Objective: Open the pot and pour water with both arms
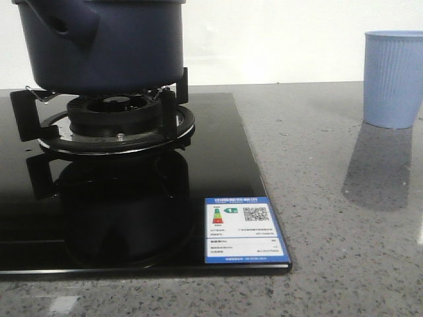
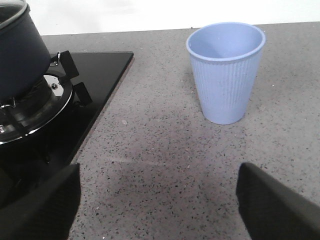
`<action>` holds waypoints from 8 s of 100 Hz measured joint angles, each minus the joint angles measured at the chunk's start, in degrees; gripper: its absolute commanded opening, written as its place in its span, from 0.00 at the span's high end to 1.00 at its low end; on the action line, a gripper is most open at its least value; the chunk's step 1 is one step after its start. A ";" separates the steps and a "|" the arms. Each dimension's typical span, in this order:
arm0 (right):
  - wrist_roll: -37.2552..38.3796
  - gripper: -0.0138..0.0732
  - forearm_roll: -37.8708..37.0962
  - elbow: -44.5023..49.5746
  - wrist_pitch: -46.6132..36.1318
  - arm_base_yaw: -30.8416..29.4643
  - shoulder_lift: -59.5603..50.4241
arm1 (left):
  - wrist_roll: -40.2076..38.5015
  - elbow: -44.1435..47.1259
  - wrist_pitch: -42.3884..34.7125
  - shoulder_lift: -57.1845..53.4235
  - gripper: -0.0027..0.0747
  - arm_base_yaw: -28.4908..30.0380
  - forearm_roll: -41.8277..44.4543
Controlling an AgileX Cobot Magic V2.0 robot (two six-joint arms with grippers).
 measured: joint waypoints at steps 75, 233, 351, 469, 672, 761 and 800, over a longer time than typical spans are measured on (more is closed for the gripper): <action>-0.11 0.19 0.10 0.00 0.13 0.14 0.00 | 28.75 -17.90 5.34 36.18 0.29 0.00 -20.20; -0.11 0.19 0.19 0.00 0.52 0.14 0.00 | 37.33 -30.00 6.37 51.82 0.49 -5.33 -21.72; 1.29 0.19 -3.15 -2.39 -36.67 2.54 42.70 | 37.33 -32.25 5.95 41.89 0.49 8.20 -24.17; 1.52 0.47 -3.23 -8.60 -50.00 5.60 56.78 | 37.33 -32.25 4.70 41.89 0.49 8.20 -24.40; -5.44 0.47 -65.13 -61.94 4.04 33.82 69.96 | 37.58 -32.25 1.06 41.89 0.49 8.20 -24.60; -5.77 0.47 -87.52 -61.94 -8.44 33.82 70.46 | 37.70 -32.25 1.06 41.89 0.49 8.20 -24.60; -5.77 0.47 -99.75 -61.94 -14.03 33.82 70.46 | 37.70 -32.25 1.06 41.89 0.49 8.20 -24.60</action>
